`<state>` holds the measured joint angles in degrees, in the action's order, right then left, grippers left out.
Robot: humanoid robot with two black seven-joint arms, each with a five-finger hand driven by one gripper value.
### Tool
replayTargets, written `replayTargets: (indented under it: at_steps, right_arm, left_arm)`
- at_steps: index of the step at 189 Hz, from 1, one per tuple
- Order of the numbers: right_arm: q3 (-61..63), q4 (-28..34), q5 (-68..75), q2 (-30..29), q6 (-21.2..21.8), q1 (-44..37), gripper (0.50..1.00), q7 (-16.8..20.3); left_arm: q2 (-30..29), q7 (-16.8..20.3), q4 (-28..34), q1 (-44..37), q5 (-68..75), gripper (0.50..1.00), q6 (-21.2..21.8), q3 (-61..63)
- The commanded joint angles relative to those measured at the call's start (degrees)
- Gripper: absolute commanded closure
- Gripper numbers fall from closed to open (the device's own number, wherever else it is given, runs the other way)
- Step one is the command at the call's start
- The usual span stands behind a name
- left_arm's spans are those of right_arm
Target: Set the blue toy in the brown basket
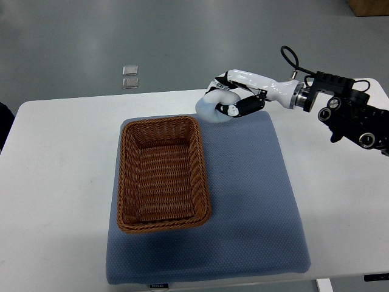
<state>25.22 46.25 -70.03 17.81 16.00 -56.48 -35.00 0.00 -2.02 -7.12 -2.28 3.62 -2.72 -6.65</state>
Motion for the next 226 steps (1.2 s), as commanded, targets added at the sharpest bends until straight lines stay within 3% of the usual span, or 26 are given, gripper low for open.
replayTargets:
  at_steps: [1,52,95,97,98,105,106,108,119,127,195,226]
  right_arm:
    - [-0.2,0.5,0.0,-5.0,-0.1,-0.2,1.000,0.0]
    - [-1.7,-0.6,-1.3,-14.8,-0.8,1.8,1.000,0.0]
    - [-4.9,-2.2,-1.5,-16.3,-1.1,3.1,1.000,0.5]
    - [-4.9,-2.2,-1.5,-16.3,-1.1,3.3,0.991,0.6]
    - [-4.9,-2.2,-1.5,-16.4,-1.1,3.4,0.955,0.6]
    - [-4.8,-2.3,-1.5,-16.4,-1.1,3.8,0.859,0.6]
    - [-4.8,-2.3,-1.4,-16.4,-1.2,4.0,0.824,0.6]
    - [-4.8,-2.3,-1.4,-16.4,-1.2,4.0,0.824,0.6]
    - [-4.9,-2.4,-1.3,-16.3,-2.1,5.0,0.646,0.6]
    - [-4.9,-2.5,-1.3,-16.3,-2.8,5.6,0.603,0.6]
    - [-3.3,-2.6,6.9,-14.6,-0.2,5.6,0.601,1.3]
    - [-2.9,-2.5,21.2,-9.8,2.7,5.3,0.599,9.7]
  left_arm:
    - [0.0,0.0,0.0,0.0,0.0,0.500,0.0,0.0]
    - [0.0,0.0,0.0,0.0,0.0,0.500,0.0,0.0]
    - [0.0,0.0,0.0,0.0,0.1,0.500,0.0,0.0]
    - [0.0,0.0,0.0,0.0,0.0,0.500,0.0,0.1]
    - [0.0,0.0,0.0,0.0,0.0,0.500,0.0,0.1]
    - [0.0,0.0,0.0,0.0,0.0,0.500,0.0,0.1]
    - [0.0,0.0,0.0,0.0,0.0,0.500,0.0,0.0]
    - [0.0,0.0,0.0,0.0,0.0,0.500,0.0,0.0]
    - [0.0,0.0,0.0,0.0,0.1,0.500,0.0,0.1]
    - [0.0,0.0,0.0,0.0,0.0,0.500,0.0,0.0]
    - [0.0,0.0,0.0,0.0,0.0,0.500,0.0,0.0]
    - [0.0,0.0,0.0,0.0,0.0,0.500,0.0,0.1]
